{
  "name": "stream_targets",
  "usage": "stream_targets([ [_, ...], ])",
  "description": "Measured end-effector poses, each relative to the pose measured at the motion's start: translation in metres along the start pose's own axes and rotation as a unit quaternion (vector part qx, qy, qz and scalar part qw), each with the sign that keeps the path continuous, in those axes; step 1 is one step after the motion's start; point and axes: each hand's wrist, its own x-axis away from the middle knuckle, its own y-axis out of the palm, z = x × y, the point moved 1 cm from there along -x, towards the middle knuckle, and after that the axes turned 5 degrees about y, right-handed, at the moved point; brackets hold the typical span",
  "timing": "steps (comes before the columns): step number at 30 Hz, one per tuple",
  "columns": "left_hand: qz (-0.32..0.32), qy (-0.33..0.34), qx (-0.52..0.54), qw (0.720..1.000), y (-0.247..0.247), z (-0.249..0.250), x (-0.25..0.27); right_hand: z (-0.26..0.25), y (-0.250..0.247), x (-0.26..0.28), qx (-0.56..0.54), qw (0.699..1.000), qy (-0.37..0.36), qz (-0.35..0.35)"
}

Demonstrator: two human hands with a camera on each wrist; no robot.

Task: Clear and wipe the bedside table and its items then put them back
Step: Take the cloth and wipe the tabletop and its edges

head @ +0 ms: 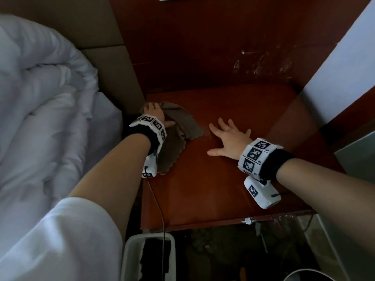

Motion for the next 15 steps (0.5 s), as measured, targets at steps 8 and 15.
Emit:
stream_targets([
  [8, 0.010, 0.001, -0.002, 1.000, -0.012, -0.003, -0.028, 0.000, -0.001, 0.000, 0.003, 1.000, -0.001, -0.001],
  [15, 0.040, 0.016, 0.005, 0.999, -0.013, -0.008, -0.045, 0.000, 0.001, -0.001, 0.003, 1.000, 0.002, 0.006],
])
